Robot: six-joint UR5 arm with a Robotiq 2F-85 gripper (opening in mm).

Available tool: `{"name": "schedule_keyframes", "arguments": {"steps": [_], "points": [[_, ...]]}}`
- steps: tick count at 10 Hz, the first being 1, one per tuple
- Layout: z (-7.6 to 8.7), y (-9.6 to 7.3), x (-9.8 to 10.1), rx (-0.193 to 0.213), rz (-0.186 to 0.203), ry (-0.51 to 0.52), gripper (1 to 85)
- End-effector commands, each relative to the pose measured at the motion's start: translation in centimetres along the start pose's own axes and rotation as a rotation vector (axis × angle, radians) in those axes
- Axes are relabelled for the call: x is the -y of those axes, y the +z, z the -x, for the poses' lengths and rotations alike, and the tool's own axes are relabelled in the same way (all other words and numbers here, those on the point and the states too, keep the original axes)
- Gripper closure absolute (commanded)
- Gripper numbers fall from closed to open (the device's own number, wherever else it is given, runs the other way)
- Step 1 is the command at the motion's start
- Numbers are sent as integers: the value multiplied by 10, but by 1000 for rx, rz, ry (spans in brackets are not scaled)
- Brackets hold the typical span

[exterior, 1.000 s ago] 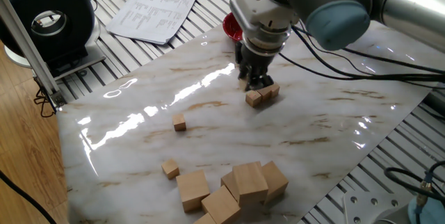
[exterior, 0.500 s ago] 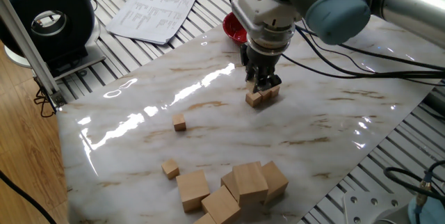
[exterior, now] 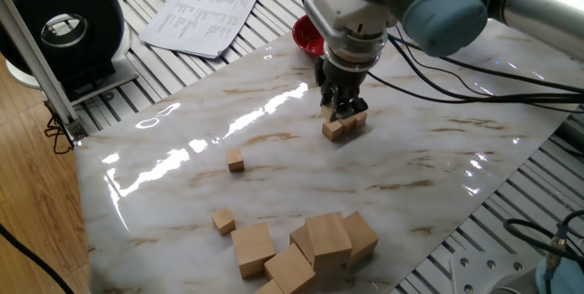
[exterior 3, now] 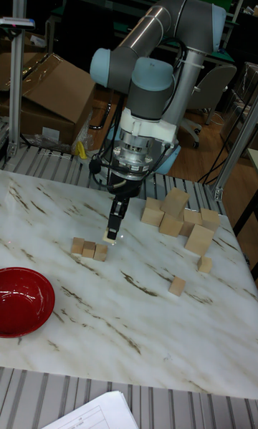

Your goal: Stack the blocks into a pyramid shape

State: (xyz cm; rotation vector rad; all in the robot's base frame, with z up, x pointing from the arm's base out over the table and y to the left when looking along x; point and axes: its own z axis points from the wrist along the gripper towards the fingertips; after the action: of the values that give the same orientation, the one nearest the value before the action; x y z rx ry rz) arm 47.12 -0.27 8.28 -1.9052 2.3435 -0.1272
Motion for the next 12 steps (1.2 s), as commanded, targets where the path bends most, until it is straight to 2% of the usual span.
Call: {"name": "schedule_keyframes", "arguments": {"steps": [1,4,5,6,9,12], "points": [[3,-1,7,18,-22,80,847],[-5,-1,10,-11,-37,159,847],[-2,-1,11,-1,-39,189,847],[5,-2,11,26,-37,221,847],[0,-1,9,8,-31,211,847],[-4,-4,10,10,-7,198,847]]}}
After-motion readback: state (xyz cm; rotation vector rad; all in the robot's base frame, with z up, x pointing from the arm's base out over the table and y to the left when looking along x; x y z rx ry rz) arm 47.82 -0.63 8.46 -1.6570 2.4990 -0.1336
